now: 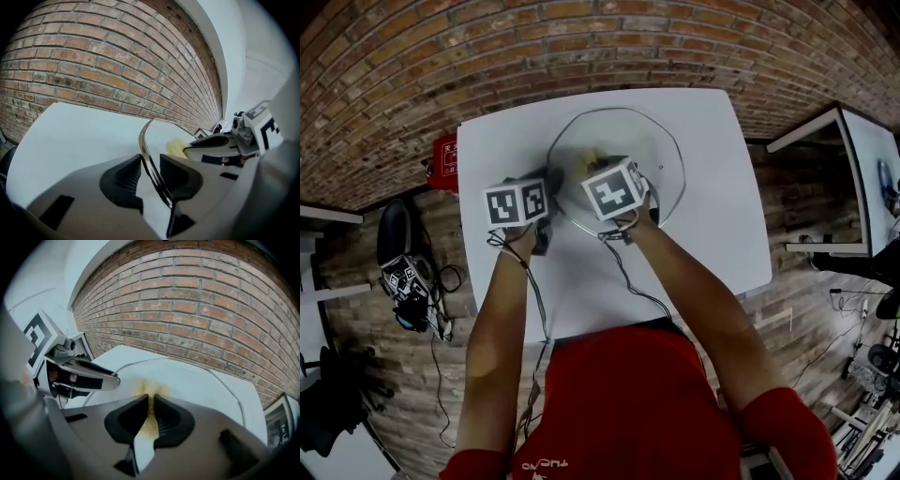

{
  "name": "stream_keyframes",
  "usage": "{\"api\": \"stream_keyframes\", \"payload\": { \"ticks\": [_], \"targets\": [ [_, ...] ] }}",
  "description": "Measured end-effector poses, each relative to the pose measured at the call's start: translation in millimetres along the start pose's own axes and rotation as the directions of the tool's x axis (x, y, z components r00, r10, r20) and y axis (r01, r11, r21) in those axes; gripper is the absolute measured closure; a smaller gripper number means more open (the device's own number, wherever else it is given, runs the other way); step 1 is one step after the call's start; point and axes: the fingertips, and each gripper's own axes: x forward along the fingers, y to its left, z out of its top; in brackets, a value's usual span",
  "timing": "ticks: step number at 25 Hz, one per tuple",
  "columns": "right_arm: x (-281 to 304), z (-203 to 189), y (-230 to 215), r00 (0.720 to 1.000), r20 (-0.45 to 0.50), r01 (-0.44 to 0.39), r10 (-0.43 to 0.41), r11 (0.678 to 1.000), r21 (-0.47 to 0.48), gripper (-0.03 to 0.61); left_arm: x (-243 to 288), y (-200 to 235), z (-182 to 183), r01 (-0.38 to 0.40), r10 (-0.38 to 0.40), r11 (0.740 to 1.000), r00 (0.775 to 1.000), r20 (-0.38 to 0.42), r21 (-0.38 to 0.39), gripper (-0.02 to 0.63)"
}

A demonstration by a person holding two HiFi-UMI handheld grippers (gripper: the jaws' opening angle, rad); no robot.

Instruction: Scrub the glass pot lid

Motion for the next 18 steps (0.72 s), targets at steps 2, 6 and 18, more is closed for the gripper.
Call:
{"api": "stream_keyframes", "payload": {
  "ticks": [2,6,18],
  "targets": [
    [-4.5,-10.8,-18.1,0.999,-0.014,0.029,-0.029,0.999,0.016,0.526,-0.7,0.1,-0.6,0.0,0.0,1.0,1.0,-0.001,0.0,0.48],
    [-18.9,-35.5,-65.7,0.993,-0.044,0.115,-0.113,0.992,0.044,0.526,-1.5,-0.6,-2.6,0.007,-0.007,1.0,1.0,-0.007,0.0,0.48],
    [-60.0,-53.1,-61.1,0.993,-0.027,0.119,-0.116,0.983,0.137,0.526,-0.4,-0.1,-1.9,0.01,-0.01,1.0,1.0,-0.008,0.015,0.48]
  ]
}}
